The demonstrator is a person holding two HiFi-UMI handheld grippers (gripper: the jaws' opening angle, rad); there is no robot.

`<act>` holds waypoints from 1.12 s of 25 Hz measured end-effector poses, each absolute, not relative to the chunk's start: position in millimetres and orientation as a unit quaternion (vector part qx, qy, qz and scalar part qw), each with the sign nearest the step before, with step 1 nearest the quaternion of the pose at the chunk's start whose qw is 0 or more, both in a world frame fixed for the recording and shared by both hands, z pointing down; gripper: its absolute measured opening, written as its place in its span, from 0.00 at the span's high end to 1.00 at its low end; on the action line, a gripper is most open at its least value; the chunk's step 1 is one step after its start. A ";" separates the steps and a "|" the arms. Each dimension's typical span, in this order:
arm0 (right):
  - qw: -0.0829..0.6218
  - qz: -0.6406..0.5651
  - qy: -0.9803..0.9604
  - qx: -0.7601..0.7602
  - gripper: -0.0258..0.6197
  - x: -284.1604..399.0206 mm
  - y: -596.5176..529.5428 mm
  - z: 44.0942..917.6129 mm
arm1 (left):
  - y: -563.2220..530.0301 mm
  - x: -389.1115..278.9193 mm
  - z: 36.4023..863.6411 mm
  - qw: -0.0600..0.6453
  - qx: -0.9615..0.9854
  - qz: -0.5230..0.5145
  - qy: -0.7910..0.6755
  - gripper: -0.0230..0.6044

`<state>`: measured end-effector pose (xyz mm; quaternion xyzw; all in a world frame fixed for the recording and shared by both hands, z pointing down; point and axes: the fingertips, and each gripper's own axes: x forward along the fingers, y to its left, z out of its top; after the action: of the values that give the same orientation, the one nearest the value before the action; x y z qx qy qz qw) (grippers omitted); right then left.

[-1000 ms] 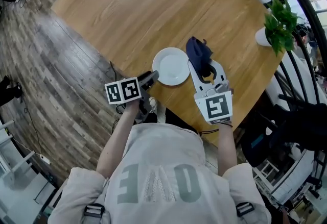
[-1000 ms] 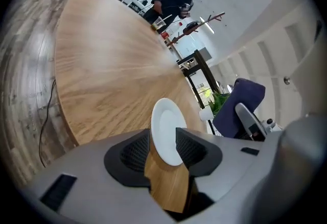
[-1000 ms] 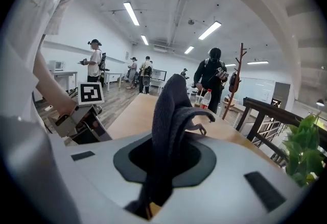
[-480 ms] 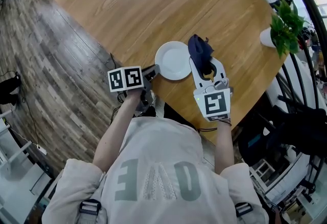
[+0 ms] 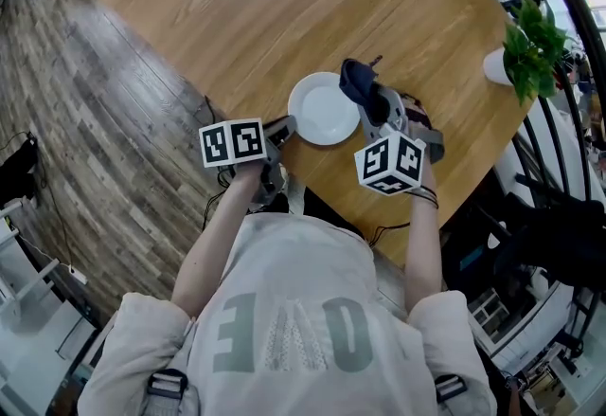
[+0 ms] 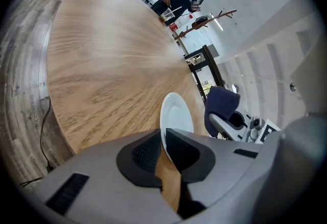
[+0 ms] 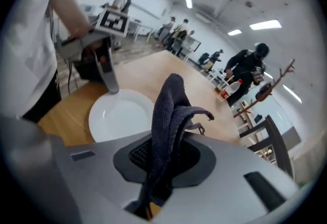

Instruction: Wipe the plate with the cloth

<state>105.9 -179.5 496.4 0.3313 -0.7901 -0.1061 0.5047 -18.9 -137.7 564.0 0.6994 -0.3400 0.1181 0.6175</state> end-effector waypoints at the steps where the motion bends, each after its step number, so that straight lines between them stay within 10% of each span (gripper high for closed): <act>1: 0.531 -0.117 -0.780 0.311 0.87 106.4 -179.7 505.8 | -137.4 -18.8 564.2 0.618 0.699 0.118 -0.340 0.90; 28: 0.626 -0.110 -0.750 0.184 0.87 90.5 -117.9 555.0 | -139.4 -19.3 563.2 0.623 0.695 0.097 -0.345 0.91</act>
<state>90.5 -117.9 555.0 0.1841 -0.7500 -0.1096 0.6258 -19.3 -139.4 563.2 0.6948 -0.3451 0.0969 0.6235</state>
